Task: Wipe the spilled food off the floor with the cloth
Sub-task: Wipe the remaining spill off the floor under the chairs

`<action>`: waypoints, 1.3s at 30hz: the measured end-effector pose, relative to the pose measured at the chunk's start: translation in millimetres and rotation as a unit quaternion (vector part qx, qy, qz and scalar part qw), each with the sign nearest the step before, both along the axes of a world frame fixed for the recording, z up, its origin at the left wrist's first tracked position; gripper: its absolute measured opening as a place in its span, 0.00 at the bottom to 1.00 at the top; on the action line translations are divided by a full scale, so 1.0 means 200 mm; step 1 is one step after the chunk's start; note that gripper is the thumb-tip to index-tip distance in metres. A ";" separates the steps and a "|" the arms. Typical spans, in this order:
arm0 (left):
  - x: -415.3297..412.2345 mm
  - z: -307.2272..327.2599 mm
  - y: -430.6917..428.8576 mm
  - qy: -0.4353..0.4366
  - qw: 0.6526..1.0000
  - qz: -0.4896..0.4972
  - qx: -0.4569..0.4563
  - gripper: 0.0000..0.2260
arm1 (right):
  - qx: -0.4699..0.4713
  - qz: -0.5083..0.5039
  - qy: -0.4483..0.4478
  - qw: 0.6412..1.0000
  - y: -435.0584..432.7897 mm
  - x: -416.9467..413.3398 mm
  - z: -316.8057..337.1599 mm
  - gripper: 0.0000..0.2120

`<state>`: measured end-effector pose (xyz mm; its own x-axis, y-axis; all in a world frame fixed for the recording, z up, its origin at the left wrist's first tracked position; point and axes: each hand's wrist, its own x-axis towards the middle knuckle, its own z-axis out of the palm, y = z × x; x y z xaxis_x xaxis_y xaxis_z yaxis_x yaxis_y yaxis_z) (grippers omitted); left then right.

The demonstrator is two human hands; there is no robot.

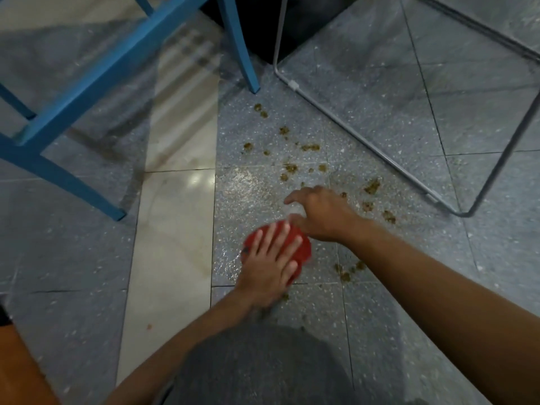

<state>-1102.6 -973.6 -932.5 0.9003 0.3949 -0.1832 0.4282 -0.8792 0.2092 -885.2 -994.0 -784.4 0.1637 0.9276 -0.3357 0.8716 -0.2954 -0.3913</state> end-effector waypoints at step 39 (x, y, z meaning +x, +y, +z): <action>-0.72 0.25 -0.33 0.178 0.918 0.334 -0.121 0.33 | 0.014 0.095 0.055 0.994 0.06 -0.35 -0.02 0.29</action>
<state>-1245.9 -1039.1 -882.1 0.3378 0.7456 -0.5744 0.9339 -0.3415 0.1059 -955.8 -981.3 -787.8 -0.0515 0.9474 -0.3159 0.8617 -0.1177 -0.4936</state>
